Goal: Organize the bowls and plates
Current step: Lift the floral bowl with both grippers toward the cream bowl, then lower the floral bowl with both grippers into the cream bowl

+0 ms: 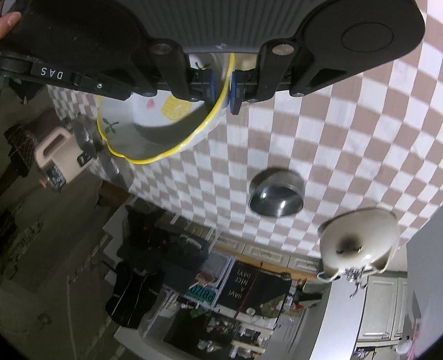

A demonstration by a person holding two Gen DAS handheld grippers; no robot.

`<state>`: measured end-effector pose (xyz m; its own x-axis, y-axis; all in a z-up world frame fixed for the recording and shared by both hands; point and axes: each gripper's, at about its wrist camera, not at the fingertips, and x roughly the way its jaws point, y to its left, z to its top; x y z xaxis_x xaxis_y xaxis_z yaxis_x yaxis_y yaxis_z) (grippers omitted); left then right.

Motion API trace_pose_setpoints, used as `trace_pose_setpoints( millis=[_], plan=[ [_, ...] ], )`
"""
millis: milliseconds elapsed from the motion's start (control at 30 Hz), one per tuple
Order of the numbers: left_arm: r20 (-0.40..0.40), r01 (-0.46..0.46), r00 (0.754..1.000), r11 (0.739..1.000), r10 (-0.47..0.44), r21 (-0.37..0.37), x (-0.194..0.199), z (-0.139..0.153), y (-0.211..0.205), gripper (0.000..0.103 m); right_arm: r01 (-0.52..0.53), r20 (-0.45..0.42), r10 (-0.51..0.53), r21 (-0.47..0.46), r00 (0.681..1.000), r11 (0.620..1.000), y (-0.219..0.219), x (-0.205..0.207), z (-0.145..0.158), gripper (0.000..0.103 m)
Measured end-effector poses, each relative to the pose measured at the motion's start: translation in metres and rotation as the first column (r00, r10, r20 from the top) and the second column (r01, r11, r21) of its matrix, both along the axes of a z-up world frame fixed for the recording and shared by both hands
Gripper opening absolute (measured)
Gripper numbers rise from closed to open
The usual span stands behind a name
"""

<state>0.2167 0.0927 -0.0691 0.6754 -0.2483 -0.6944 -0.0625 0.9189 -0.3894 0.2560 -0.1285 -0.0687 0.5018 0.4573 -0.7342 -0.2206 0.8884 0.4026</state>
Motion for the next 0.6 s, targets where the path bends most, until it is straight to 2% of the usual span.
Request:
trace_pose_setpoints(
  millis=[200, 600],
  plan=[
    [-0.025, 0.023, 0.999, 0.999, -0.022, 0.029, -0.012, -0.008, -0.005, 0.011, 0.004, -0.051, -0.004, -0.005, 0.999, 1.0, -0.002, -0.019, -0.012, 0.009],
    [-0.075, 0.042, 0.996, 0.998, -0.039, 0.049, -0.02, -0.023, -0.012, 0.011, -0.004, -0.095, 0.001, -0.033, 0.995, 0.999, 0.0, -0.026, -0.018, 0.009]
  ],
)
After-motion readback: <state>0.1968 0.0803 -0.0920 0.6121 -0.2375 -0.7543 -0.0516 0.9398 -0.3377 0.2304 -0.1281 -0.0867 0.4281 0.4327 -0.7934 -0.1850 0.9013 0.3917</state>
